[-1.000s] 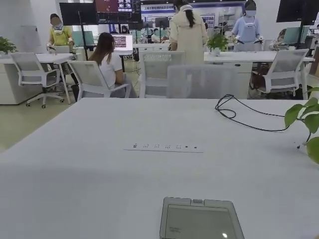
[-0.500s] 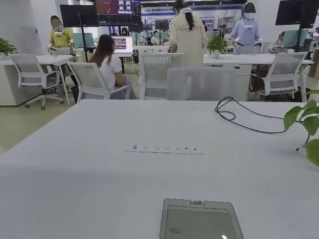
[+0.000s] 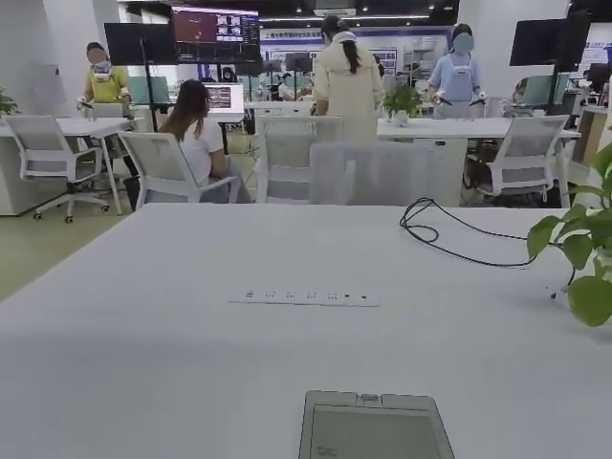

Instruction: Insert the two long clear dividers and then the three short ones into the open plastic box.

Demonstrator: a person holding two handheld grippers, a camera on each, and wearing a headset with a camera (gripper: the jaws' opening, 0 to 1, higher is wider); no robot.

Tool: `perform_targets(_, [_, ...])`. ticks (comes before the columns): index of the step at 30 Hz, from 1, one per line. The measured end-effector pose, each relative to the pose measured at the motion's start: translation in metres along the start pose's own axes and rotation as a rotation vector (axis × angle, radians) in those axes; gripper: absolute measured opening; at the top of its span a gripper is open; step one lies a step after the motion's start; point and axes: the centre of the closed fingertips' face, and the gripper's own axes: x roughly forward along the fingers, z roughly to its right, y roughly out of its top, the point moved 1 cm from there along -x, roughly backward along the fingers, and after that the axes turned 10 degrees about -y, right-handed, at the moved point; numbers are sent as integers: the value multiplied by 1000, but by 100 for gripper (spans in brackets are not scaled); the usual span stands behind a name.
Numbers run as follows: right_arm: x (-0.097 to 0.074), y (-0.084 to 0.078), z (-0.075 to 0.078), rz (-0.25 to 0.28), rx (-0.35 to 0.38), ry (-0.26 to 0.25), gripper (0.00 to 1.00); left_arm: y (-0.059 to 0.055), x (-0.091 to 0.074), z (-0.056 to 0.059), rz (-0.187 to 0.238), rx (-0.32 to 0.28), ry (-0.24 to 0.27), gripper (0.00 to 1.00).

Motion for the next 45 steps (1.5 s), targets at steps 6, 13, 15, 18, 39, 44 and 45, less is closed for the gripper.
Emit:
perform_targets(6, [-13,11,16,41,-2,-107,32,3,2,7,19,-13,-26,73])
perform_targets(13, [-31,38,24,117,-7,-193,32,7,1,10,66,-72,-56,66])
perform_targets(15, [-35,50,25,154,-11,-212,32,9,1,12,84,-88,-67,64])
perform_targets(18, [-40,68,22,206,-18,-227,32,12,1,13,108,-111,-83,58])
perform_targets(39, [-33,150,-20,398,-61,-170,32,17,1,28,148,-185,-167,33])
perform_targets(44, [-34,167,-27,447,-65,-163,32,17,1,31,158,-220,-186,25])
perform_targets(45, [-35,172,-27,460,-63,-163,32,17,1,31,164,-231,-187,25])
